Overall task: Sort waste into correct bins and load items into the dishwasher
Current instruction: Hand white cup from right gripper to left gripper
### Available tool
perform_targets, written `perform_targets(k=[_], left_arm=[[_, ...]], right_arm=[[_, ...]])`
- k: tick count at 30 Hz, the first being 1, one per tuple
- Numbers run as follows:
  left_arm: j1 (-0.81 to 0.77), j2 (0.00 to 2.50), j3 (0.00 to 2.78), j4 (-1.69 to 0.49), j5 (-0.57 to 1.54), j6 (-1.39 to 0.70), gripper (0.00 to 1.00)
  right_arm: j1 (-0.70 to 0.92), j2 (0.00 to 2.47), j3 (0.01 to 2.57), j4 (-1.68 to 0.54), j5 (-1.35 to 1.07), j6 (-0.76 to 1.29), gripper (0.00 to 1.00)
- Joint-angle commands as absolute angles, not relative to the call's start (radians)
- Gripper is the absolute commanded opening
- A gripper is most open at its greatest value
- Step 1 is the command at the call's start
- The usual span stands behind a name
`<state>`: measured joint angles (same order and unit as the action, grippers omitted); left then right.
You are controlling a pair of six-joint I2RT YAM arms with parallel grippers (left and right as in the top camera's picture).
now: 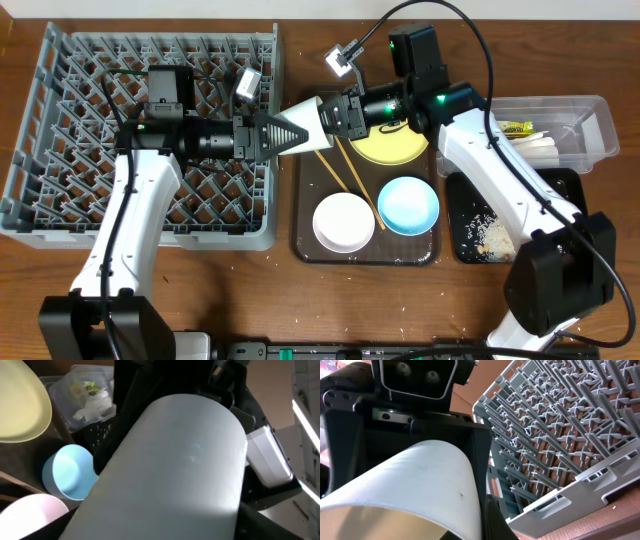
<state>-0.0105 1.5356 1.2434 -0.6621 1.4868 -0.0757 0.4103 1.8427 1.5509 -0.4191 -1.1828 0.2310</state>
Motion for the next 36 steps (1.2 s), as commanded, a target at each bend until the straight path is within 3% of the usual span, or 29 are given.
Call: perform_targets(k=[1,5,9,15,29,36], left_arm=[[-0.013,1.534,1.261,-0.66,1.511,-0.062,0.71],[-0.013,1.534,1.261,-0.659,1.511,-0.062,0.7],[-0.013,1.534,1.261,-0.631,1.517,-0.065,0.8],[-0.012,1.534,1.261,-0.609,1.537,-0.069,0.79],[-0.012,1.534,1.261,-0.554,1.536,-0.092,0.43],[-0.012,1.534,1.261,-0.428,1.536,-0.191,0.36]], right_arm=[[0.425,1.853,1.543,-0.427,-1.155,0.238,0.01],[0.425,1.853,1.542,-0.464,-1.144,0.23,0.01],[0.425,1.853,1.542,-0.472,-1.145,0.231,0.01],[0.425,1.853,1.542,-0.487,-1.145,0.231,0.01],[0.427,1.853,1.542,-0.521,-1.144,0.222,0.02],[0.427,1.853,1.542,-0.524,-1.141,0.222,0.41]])
